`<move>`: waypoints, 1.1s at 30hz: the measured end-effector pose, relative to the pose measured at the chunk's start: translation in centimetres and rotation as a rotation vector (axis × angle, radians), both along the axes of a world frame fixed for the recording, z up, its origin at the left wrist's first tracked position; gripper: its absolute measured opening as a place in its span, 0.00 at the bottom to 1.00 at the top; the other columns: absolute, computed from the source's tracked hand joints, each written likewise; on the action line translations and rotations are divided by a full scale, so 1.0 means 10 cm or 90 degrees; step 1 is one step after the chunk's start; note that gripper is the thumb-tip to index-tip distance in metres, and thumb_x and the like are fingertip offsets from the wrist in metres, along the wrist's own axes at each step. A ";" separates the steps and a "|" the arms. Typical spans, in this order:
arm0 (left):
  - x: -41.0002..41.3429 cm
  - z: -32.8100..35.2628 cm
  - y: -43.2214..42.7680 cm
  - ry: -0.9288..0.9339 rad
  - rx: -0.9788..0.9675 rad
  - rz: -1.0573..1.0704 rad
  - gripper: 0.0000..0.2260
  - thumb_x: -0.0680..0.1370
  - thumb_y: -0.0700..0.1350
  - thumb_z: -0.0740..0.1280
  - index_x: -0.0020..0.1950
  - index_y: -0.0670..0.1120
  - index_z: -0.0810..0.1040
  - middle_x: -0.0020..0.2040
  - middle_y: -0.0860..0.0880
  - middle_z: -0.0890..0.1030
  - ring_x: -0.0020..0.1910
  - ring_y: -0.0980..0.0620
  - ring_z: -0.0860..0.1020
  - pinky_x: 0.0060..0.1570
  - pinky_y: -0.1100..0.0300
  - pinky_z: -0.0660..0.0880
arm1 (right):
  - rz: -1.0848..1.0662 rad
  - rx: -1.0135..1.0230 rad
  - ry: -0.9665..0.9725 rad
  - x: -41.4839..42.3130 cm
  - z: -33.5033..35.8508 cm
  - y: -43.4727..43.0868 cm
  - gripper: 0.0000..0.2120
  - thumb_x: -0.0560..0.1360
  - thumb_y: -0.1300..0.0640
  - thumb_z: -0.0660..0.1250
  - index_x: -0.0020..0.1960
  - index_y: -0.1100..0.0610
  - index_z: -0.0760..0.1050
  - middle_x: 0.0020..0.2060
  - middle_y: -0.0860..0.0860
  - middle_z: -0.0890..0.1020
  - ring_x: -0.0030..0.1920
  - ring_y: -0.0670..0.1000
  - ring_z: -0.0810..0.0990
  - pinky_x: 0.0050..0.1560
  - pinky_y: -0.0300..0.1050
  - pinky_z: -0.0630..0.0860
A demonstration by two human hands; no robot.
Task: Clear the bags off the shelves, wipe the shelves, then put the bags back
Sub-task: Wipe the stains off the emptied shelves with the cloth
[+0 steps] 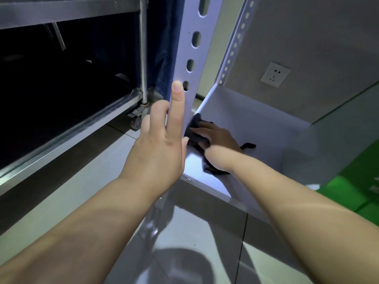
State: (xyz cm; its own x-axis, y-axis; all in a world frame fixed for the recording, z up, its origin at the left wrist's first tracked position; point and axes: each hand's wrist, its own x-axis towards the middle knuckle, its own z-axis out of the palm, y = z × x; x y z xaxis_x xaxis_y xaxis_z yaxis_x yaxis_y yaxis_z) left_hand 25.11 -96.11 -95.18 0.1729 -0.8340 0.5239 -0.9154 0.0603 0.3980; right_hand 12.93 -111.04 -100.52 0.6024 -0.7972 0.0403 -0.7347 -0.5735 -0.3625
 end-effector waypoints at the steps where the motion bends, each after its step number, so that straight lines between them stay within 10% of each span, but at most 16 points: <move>1: -0.01 0.00 0.00 -0.002 -0.001 0.001 0.40 0.73 0.39 0.68 0.73 0.46 0.41 0.59 0.36 0.68 0.46 0.37 0.71 0.35 0.55 0.66 | -0.060 -0.007 0.013 -0.11 0.02 0.00 0.22 0.77 0.59 0.57 0.67 0.43 0.69 0.72 0.44 0.64 0.68 0.56 0.66 0.65 0.51 0.67; 5: -0.06 -0.01 0.01 -0.001 0.004 0.025 0.40 0.74 0.38 0.67 0.74 0.40 0.40 0.61 0.36 0.68 0.47 0.36 0.71 0.36 0.55 0.66 | -0.270 0.023 0.105 -0.33 0.10 0.10 0.25 0.77 0.59 0.56 0.72 0.42 0.61 0.74 0.46 0.58 0.67 0.59 0.63 0.65 0.53 0.66; 10: -0.11 0.02 0.03 -0.007 0.011 0.047 0.38 0.75 0.37 0.66 0.73 0.42 0.41 0.62 0.35 0.67 0.48 0.36 0.71 0.42 0.52 0.70 | 0.005 -0.006 -0.006 -0.46 0.09 0.62 0.22 0.75 0.60 0.61 0.64 0.40 0.70 0.62 0.46 0.74 0.57 0.58 0.73 0.54 0.52 0.73; 20: -0.19 0.01 0.03 0.020 0.022 0.093 0.40 0.75 0.36 0.64 0.72 0.43 0.35 0.66 0.39 0.64 0.51 0.40 0.68 0.44 0.58 0.64 | -0.091 -0.051 0.002 -0.69 0.14 0.84 0.18 0.73 0.58 0.64 0.60 0.45 0.76 0.55 0.48 0.79 0.53 0.56 0.75 0.47 0.44 0.69; 28: -0.29 0.27 0.20 0.168 0.158 0.093 0.44 0.74 0.31 0.60 0.73 0.53 0.30 0.69 0.47 0.59 0.55 0.44 0.68 0.48 0.54 0.72 | -0.036 0.148 0.102 -0.78 0.38 0.87 0.21 0.74 0.61 0.64 0.64 0.46 0.74 0.68 0.44 0.70 0.66 0.51 0.70 0.60 0.39 0.66; 33: -0.38 0.68 0.63 0.206 0.380 0.085 0.33 0.78 0.44 0.61 0.75 0.57 0.45 0.72 0.49 0.53 0.63 0.44 0.64 0.51 0.54 0.68 | -0.020 0.318 0.135 -0.83 0.94 1.11 0.16 0.68 0.68 0.62 0.47 0.50 0.80 0.50 0.52 0.80 0.53 0.58 0.77 0.53 0.50 0.76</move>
